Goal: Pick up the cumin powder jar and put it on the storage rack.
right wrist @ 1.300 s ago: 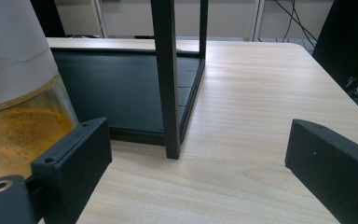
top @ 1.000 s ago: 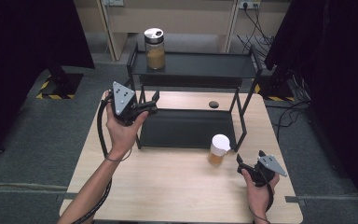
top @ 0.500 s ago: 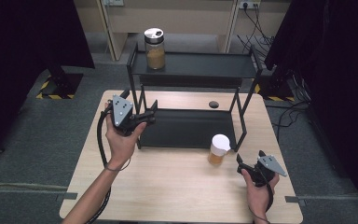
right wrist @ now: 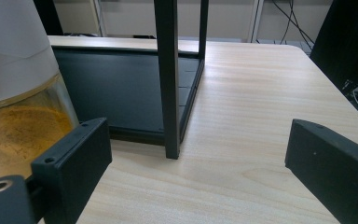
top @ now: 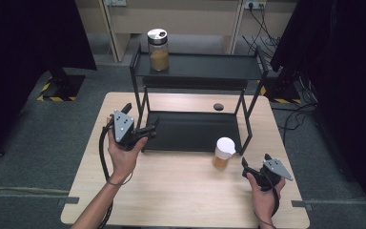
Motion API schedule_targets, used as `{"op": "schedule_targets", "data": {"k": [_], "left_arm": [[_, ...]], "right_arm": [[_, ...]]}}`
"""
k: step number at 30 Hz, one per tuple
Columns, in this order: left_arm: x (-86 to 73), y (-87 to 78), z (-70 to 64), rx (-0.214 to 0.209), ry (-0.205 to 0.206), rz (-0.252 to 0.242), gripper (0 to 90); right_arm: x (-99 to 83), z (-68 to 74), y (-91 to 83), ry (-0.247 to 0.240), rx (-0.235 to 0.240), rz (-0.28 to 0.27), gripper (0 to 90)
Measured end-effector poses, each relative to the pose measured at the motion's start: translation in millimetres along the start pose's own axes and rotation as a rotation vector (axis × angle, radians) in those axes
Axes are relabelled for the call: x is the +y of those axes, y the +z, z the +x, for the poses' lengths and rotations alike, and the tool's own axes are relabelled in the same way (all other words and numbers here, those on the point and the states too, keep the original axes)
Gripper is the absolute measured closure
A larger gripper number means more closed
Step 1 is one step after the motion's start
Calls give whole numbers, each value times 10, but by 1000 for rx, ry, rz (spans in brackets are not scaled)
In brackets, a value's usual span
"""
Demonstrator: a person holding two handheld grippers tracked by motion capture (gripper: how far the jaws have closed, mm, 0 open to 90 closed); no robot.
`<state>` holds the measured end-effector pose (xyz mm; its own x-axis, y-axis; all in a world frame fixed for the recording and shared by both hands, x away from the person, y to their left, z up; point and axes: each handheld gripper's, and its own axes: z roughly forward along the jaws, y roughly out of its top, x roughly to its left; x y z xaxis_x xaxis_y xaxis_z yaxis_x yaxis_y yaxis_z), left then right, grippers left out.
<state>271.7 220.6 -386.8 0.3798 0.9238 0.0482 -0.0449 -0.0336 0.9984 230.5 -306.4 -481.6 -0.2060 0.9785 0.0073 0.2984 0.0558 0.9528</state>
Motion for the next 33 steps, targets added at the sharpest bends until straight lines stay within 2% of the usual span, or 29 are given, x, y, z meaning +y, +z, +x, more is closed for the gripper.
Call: {"op": "schedule_targets", "data": {"k": [3,12,33], "left_arm": [[-75,-26,2,-25,-4,7,14],[-237,-53,-12,-33,-16,33,14],[-476,-173,8,-69,-26,93,8]], "right_arm": [[0,0,1,-2,0,0,72],[1,2,2,-4,-1,1,72],[0,11,2,-11,-2,0,72]]}}
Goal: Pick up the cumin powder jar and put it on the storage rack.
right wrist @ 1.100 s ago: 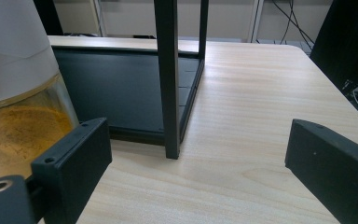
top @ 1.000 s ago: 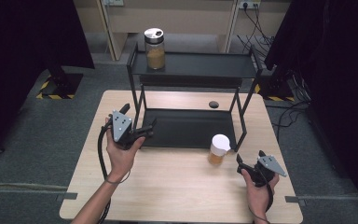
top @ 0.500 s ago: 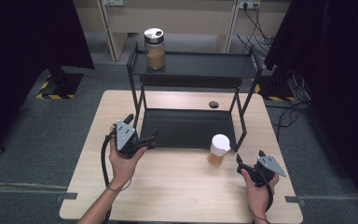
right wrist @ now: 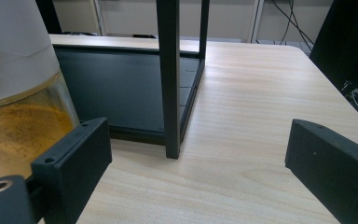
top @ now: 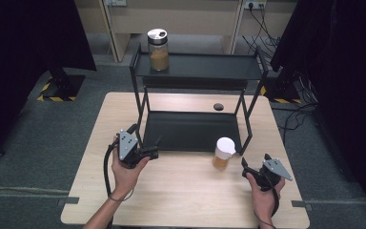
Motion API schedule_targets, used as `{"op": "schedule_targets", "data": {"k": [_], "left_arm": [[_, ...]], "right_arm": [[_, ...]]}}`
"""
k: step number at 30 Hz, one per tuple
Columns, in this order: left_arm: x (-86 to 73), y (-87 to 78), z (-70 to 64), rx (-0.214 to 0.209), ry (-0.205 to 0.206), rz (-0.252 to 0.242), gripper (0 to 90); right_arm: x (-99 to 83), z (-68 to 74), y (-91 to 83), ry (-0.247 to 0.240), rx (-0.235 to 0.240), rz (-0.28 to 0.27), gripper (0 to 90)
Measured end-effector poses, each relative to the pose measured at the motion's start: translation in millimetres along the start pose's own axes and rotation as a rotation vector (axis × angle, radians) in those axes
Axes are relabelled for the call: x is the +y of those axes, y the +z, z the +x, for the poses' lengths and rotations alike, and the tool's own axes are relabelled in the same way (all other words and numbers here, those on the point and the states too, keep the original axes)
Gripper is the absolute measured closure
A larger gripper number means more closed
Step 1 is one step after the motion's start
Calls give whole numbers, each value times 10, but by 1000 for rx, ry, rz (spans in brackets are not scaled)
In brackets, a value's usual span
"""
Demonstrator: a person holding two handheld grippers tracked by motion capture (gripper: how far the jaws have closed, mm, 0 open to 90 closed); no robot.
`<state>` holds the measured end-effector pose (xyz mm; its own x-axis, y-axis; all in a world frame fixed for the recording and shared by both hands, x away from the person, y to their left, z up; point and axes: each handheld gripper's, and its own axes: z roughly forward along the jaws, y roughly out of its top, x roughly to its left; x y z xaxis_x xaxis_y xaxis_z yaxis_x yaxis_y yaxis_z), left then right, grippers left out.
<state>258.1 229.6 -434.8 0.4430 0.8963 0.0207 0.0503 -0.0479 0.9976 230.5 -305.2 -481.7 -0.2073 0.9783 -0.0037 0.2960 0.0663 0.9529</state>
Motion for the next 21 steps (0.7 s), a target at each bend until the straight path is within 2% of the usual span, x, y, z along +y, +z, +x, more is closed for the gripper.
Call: {"op": "schedule_targets", "data": {"k": [7,9,21], "left_arm": [[-88,-34,16,-15,-11,15,6],[-134,-41,31,-34,-16,25,6],[-338,-64,71,-59,-35,70,4]], "right_arm": [[2,3,2,-2,0,1,72],[3,3,2,-5,1,1,72],[0,9,0,-10,1,0,72]]}}
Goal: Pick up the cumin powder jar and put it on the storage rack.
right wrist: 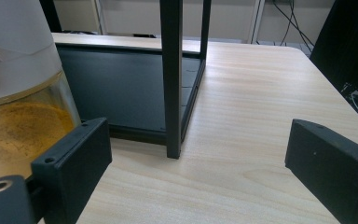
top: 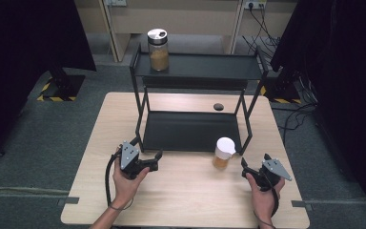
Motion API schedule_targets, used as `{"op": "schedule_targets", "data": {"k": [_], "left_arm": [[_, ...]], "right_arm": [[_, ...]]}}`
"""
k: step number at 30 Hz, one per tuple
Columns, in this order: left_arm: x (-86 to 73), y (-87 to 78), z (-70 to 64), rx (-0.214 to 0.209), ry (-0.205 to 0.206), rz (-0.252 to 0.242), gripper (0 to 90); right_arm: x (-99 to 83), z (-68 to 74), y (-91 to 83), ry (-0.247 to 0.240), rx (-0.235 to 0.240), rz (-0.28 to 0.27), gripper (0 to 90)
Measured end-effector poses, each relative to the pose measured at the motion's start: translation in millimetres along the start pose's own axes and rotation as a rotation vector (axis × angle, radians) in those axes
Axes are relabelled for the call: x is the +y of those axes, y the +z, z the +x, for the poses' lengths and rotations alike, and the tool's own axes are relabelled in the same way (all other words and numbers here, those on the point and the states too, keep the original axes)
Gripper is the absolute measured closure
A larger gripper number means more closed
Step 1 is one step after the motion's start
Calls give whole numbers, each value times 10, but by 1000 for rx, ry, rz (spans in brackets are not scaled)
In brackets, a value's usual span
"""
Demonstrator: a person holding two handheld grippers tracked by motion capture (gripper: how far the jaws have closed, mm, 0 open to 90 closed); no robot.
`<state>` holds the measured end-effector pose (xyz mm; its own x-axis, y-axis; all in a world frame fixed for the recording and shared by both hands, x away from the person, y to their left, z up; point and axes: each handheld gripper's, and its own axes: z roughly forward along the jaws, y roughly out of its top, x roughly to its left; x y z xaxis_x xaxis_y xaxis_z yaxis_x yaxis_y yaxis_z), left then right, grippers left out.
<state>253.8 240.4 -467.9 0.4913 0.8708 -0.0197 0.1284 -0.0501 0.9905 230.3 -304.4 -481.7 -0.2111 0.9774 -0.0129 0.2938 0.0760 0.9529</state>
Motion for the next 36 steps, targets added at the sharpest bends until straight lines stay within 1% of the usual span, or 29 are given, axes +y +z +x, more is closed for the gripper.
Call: {"op": "schedule_targets", "data": {"k": [6,13,15,17,21,25,27,30,34,35,36], "left_arm": [[-60,1,3,-4,2,17,4],[-115,12,17,-14,-13,32,4],[-135,14,21,-14,-18,33,4],[-158,16,30,-16,-32,44,4],[-189,21,31,-14,-32,58,4],[-209,38,47,-19,-53,72,5],[-221,42,50,-21,-53,78,7],[-249,55,49,-29,-64,94,8],[-265,62,56,-31,-66,99,8],[-271,62,63,-31,-77,100,8],[-271,62,63,-31,-77,100,7]], "right_arm": [[-2,1,-1,-1,0,-1,72],[-2,-8,-1,1,4,-1,72],[-2,-7,-1,1,4,-1,71],[1,-1,2,-4,2,0,72],[5,-1,4,-5,3,3,71],[6,-1,4,-7,4,3,72],[7,-1,5,-8,4,4,72],[9,0,5,-10,5,5,71],[10,-3,5,-9,6,6,72],[10,-3,5,-8,6,5,72],[9,-4,5,-8,6,5,72]]}}
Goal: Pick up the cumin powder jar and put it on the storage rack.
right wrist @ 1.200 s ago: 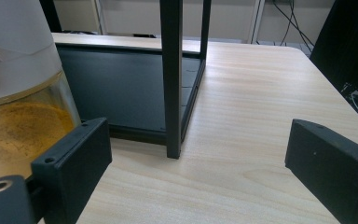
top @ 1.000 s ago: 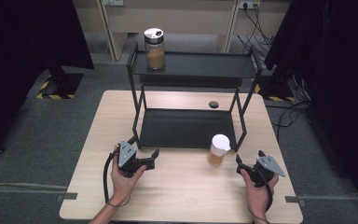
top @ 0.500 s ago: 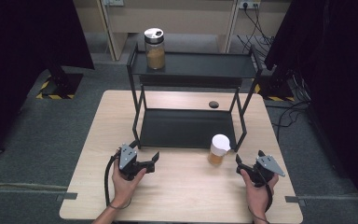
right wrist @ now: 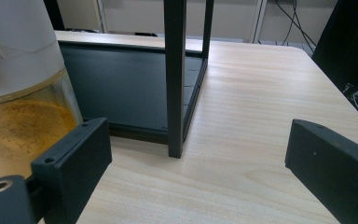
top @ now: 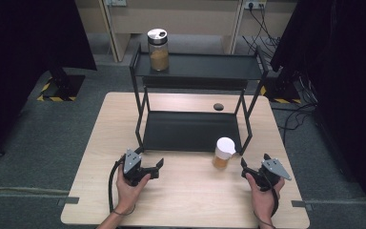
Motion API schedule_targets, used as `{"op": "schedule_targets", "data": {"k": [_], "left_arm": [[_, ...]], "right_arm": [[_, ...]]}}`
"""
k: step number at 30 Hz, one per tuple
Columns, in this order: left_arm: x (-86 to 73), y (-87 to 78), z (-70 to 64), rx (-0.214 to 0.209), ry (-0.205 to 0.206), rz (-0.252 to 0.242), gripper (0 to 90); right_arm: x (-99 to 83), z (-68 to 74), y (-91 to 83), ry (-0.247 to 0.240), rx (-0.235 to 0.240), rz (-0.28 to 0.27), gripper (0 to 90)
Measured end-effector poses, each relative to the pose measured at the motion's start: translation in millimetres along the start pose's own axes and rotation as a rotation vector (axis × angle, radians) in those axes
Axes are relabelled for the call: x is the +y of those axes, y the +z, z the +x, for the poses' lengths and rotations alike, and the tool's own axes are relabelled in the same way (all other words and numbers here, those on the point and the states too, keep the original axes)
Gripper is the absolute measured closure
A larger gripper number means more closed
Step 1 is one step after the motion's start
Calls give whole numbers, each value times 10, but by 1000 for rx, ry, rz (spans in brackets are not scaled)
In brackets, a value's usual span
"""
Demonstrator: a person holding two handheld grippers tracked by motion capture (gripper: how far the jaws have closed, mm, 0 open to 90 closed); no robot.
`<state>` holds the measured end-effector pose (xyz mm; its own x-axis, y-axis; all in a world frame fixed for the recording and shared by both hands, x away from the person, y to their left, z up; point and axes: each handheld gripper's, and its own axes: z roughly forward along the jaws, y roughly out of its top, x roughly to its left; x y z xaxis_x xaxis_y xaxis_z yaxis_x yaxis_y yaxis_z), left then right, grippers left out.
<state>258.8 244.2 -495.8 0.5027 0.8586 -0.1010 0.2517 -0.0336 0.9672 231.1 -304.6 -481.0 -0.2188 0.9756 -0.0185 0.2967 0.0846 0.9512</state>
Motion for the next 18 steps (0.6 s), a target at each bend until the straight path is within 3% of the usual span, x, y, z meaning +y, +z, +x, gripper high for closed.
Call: {"op": "schedule_targets", "data": {"k": [2,18], "left_arm": [[-16,8,21,-8,-19,10,8],[-24,-2,-24,1,-26,13,14]], "right_arm": [[2,2,1,-1,-1,1,72],[0,10,0,-4,-4,0,72]]}}
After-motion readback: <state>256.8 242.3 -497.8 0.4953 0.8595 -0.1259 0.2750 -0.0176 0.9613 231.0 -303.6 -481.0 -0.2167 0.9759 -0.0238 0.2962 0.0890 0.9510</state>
